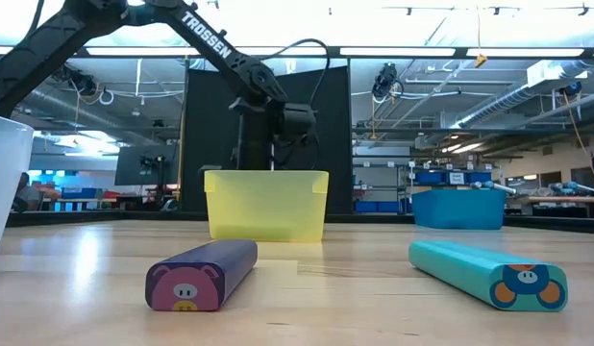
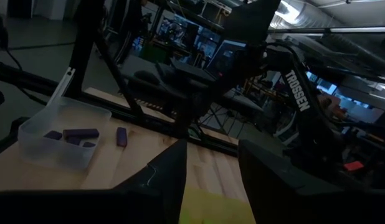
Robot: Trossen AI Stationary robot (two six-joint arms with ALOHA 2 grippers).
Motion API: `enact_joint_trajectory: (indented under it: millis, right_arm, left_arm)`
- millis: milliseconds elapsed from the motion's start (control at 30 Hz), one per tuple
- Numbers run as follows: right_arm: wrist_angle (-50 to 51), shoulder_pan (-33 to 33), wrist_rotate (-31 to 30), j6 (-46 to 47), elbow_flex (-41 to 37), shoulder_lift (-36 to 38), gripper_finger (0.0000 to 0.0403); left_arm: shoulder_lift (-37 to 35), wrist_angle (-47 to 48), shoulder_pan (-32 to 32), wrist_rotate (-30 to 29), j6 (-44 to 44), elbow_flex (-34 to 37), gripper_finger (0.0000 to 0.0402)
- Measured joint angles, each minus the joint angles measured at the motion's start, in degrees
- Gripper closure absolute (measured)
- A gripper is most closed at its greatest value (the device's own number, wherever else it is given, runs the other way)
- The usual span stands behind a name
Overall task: Sort blocks
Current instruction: Put the light blue block into the blue bin
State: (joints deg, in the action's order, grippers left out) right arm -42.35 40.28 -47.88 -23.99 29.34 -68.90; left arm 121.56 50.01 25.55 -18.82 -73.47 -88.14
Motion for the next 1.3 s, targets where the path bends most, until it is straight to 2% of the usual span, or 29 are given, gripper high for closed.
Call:
enact_joint_trajectory:
  millis: [333,933,1033,1300]
  right_arm:
    - [0.00,-1.69,0.00,0.17,0.02,0.00,0.0249]
    - [0.00,-1.69,-0.31,0.23,0.02,0.00,0.0249]
    - [0.00,-1.69,-0.35,0.23,0.02,0.00,0.0249]
    - [0.00,-1.69,-0.44,0.25,0.02,0.00,0.0249]
  left_arm:
    - [-0.04,-5.10,2.16,1.88,5.64,0.39,0.0011]
    - [-0.04,-3.86,3.29,3.40,6.88,0.35,0.0016]
    - [-0.04,-3.76,3.29,3.40,6.88,0.35,0.0045]
    - [-0.04,-3.93,3.29,3.07,7.29,0.35,0.0164]
